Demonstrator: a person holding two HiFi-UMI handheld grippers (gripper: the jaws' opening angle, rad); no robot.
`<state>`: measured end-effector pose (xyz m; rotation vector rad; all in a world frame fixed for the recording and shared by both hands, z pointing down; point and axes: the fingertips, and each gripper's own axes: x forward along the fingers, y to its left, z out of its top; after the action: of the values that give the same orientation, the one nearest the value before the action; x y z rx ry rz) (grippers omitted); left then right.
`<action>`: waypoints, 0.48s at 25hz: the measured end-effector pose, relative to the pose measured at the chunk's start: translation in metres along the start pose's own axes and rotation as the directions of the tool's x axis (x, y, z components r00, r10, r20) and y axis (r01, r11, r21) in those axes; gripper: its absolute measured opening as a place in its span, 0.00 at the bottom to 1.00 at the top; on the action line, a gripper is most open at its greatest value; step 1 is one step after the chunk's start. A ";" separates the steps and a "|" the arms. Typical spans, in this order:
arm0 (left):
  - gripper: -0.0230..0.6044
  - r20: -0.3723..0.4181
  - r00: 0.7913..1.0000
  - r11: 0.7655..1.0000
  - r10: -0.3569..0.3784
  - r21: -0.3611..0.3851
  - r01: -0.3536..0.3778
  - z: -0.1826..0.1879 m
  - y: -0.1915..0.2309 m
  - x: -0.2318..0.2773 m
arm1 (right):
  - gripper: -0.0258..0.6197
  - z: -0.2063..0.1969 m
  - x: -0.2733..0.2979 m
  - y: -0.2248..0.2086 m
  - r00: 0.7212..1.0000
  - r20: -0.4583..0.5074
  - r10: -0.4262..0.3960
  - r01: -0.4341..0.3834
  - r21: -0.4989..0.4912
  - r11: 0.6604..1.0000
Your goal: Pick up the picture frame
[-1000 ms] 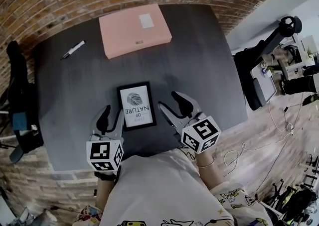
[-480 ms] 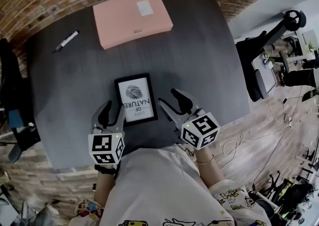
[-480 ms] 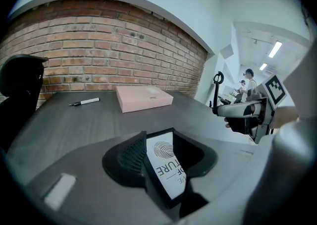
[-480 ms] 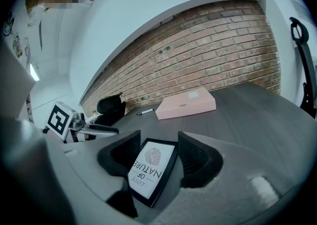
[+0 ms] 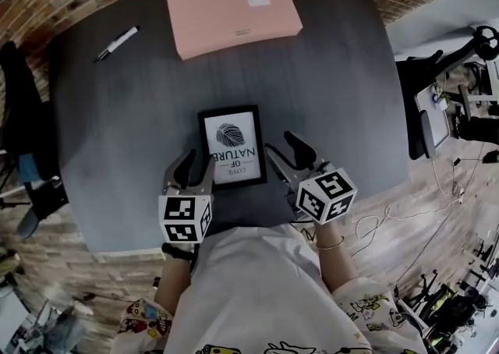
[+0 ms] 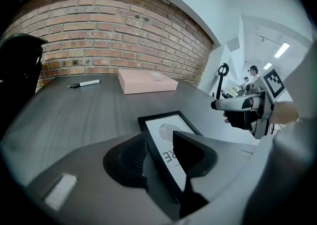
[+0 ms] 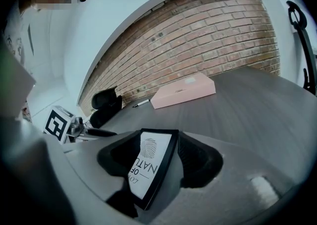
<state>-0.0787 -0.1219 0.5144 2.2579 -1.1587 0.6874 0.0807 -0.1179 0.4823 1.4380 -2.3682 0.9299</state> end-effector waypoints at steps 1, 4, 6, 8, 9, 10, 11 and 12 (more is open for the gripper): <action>0.32 -0.013 1.000 1.000 0.002 0.000 -0.002 -0.004 0.002 0.003 | 0.40 -0.003 0.003 -0.001 1.000 -0.009 0.003 -0.003 0.009 1.000; 0.31 -0.042 0.999 1.000 0.002 -0.005 -0.003 -0.013 0.005 0.012 | 0.40 -0.015 0.013 0.000 0.999 -0.040 0.020 -0.018 0.038 0.999; 0.31 -0.053 0.999 1.000 0.001 -0.014 -0.001 -0.017 0.005 0.017 | 0.40 -0.022 0.018 0.001 0.998 -0.062 0.033 -0.030 0.050 0.998; 0.31 -0.062 0.998 1.000 0.001 -0.021 -0.002 -0.019 0.005 0.021 | 0.40 -0.029 0.023 0.002 0.996 -0.081 0.045 -0.040 0.064 0.997; 0.31 -0.066 0.998 1.000 0.002 -0.024 -0.004 -0.021 0.005 0.023 | 0.40 -0.032 0.025 0.002 0.995 -0.088 0.051 -0.045 0.075 0.996; 0.31 -0.068 0.998 1.000 0.005 -0.026 -0.007 -0.022 0.006 0.025 | 0.40 -0.035 0.027 0.002 0.994 -0.094 0.058 -0.050 0.087 0.995; 0.31 -0.069 0.998 1.000 0.010 -0.028 -0.012 -0.022 0.007 0.027 | 0.40 -0.037 0.030 0.001 0.993 -0.099 0.064 -0.054 0.099 0.994; 0.31 -0.071 0.997 0.999 0.016 -0.030 -0.018 -0.023 0.008 0.029 | 0.40 -0.039 0.032 0.001 0.992 -0.103 0.069 -0.058 0.110 0.992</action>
<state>-0.0758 -0.1279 0.5515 2.1830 -1.1481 0.7446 0.0590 -0.1159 0.5278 1.3200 -2.3306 1.1357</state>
